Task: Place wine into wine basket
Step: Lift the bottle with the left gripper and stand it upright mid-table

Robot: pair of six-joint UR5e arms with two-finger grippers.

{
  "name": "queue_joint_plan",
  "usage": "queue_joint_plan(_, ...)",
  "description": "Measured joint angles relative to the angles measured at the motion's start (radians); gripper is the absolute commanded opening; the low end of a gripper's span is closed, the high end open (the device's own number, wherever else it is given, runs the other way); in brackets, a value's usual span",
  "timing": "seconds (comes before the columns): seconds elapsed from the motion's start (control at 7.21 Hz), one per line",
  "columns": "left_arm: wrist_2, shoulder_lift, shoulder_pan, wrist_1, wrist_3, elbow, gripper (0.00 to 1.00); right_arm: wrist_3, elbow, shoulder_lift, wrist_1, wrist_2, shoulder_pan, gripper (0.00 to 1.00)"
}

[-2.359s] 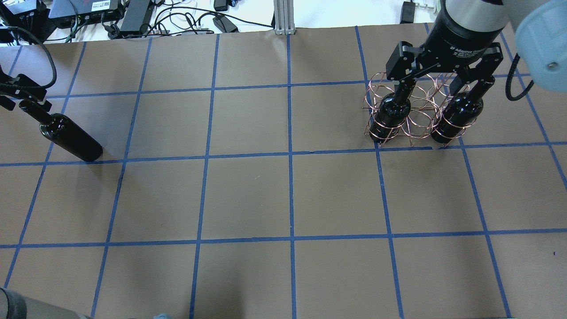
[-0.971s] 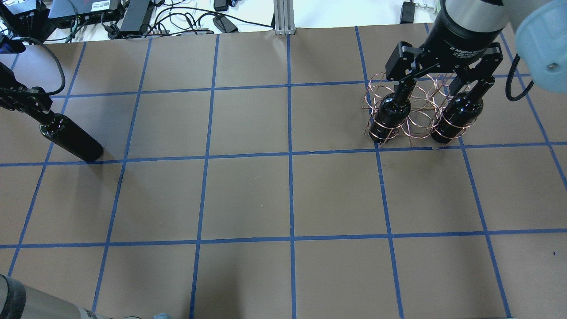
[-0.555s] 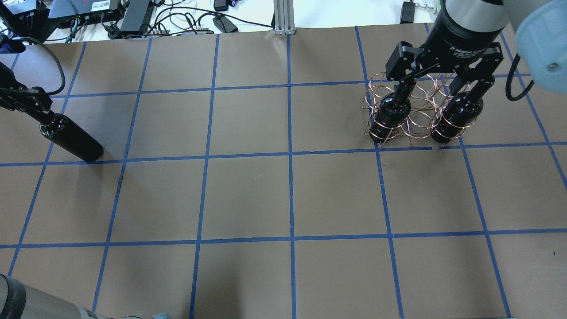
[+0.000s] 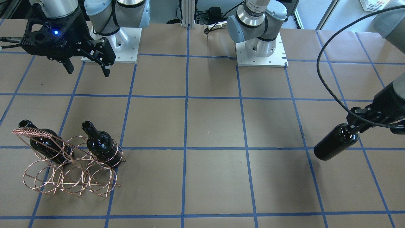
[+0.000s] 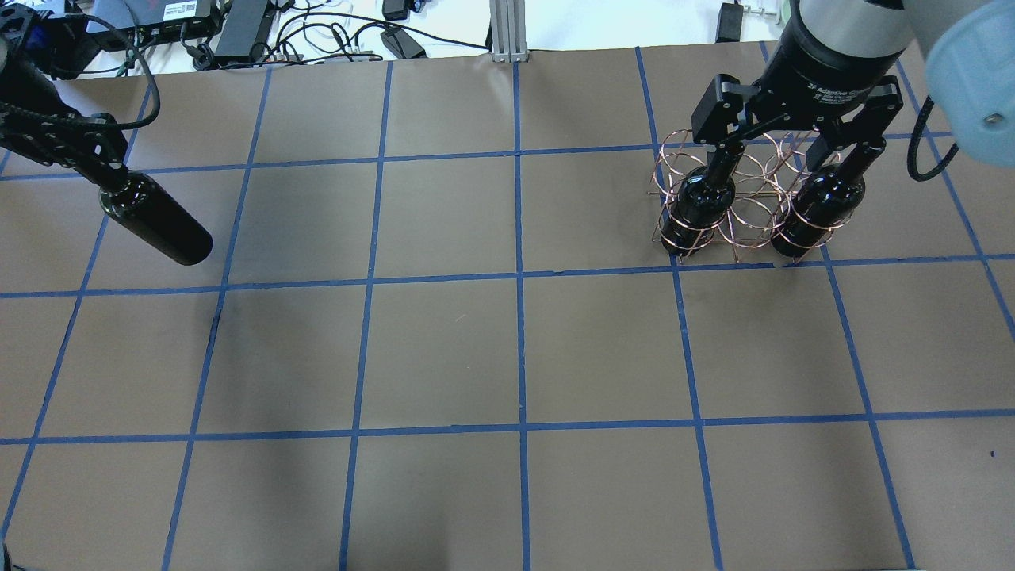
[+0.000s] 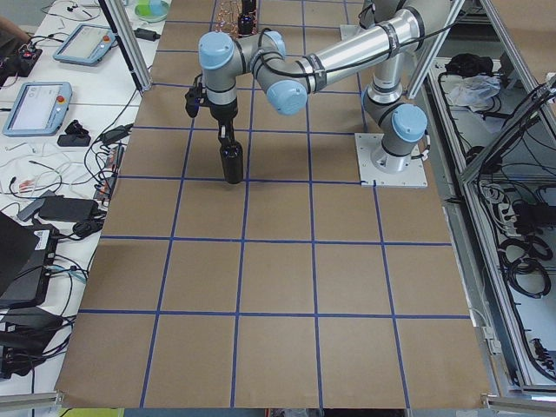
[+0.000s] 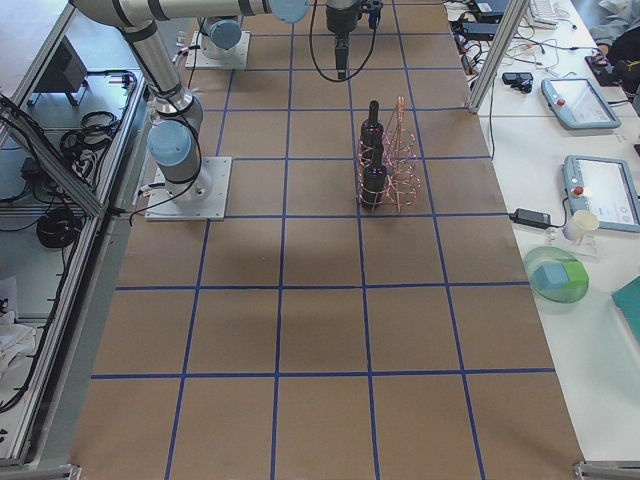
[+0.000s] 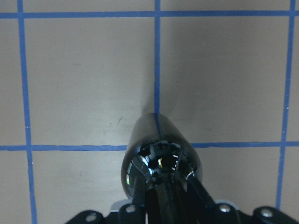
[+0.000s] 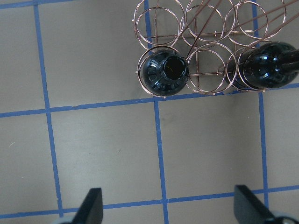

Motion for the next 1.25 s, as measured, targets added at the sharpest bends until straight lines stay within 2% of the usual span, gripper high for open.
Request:
queue_joint_plan(0.56, -0.03, 0.075, -0.293, -0.063, -0.242, -0.019, 0.0, 0.0, 0.0, -0.001, 0.0, -0.001, 0.001, 1.0)
queue_joint_plan(0.83, -0.044, 0.095, -0.438, -0.067, -0.332, -0.07, 0.0, -0.001, 0.0, -0.002, 0.0, -0.001, 0.0, 1.0)
queue_joint_plan(1.25, -0.045, 0.106, -0.568, -0.064, -0.402, -0.156, 0.0, -0.001, 0.001, -0.002, 0.0, -0.001, 0.001, 1.0)
